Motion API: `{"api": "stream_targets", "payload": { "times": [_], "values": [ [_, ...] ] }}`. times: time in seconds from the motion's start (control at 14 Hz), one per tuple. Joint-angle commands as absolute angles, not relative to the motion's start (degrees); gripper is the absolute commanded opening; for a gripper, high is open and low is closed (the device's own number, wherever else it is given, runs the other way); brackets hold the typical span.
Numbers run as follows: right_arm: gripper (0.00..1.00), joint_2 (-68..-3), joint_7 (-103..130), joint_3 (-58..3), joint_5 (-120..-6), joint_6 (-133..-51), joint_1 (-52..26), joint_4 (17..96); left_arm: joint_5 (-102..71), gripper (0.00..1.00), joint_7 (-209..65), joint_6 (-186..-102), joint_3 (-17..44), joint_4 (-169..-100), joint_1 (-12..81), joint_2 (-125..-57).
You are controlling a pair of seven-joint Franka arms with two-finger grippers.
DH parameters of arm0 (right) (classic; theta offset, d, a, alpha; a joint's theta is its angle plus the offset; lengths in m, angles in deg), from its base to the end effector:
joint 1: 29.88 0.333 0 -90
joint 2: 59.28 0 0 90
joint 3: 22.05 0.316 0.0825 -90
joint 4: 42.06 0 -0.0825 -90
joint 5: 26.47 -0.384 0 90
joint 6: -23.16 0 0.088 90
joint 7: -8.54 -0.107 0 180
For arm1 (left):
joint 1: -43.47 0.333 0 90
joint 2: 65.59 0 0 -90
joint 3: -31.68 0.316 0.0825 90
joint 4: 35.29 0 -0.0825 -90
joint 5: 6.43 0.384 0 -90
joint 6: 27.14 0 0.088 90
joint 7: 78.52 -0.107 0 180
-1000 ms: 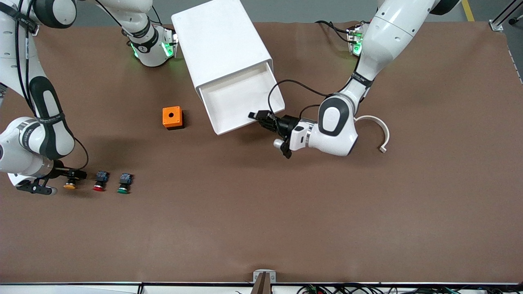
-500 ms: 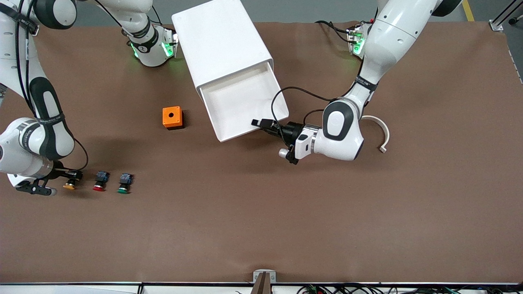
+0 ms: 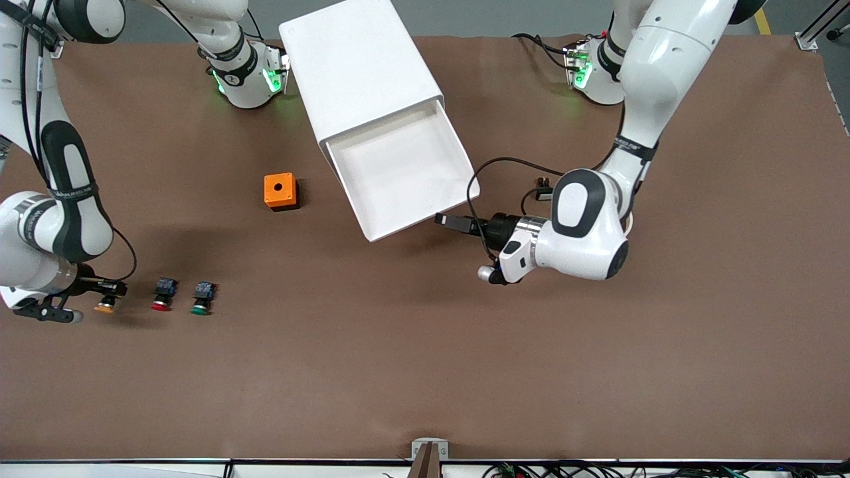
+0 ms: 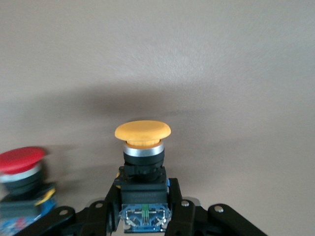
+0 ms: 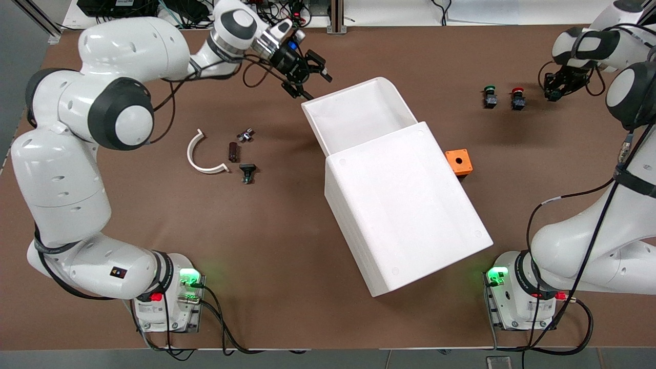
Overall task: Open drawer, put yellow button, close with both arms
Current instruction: 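Grasp the yellow button with the right gripper and lift it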
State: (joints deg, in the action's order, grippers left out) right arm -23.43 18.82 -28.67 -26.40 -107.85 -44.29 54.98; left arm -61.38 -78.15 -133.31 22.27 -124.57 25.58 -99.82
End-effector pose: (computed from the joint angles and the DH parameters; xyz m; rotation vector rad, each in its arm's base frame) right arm 0.6321 -0.2346 0.2325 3.0717 -0.2556 -0.0715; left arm 0.5863 -0.3554 0.3143 2.2029 -0.0155 -0.6018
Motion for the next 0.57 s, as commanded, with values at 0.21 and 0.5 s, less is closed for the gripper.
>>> {"api": "stream_targets", "payload": {
  "times": [0.21, 0.5],
  "values": [
    [0.28, -38.4, 8.2, -28.7, -25.7, -85.9, -39.1, 55.2, -46.5, 1.00, -69.7, -129.8, 22.5, -121.3, 26.0, -96.5],
    [0.28, -45.3, -7.6, -28.6, -23.9, -69.6, -31.0, 51.6, -39.8, 1.00, -69.6, -129.8, 22.6, -120.2, 27.5, -95.4]
  ]
}}
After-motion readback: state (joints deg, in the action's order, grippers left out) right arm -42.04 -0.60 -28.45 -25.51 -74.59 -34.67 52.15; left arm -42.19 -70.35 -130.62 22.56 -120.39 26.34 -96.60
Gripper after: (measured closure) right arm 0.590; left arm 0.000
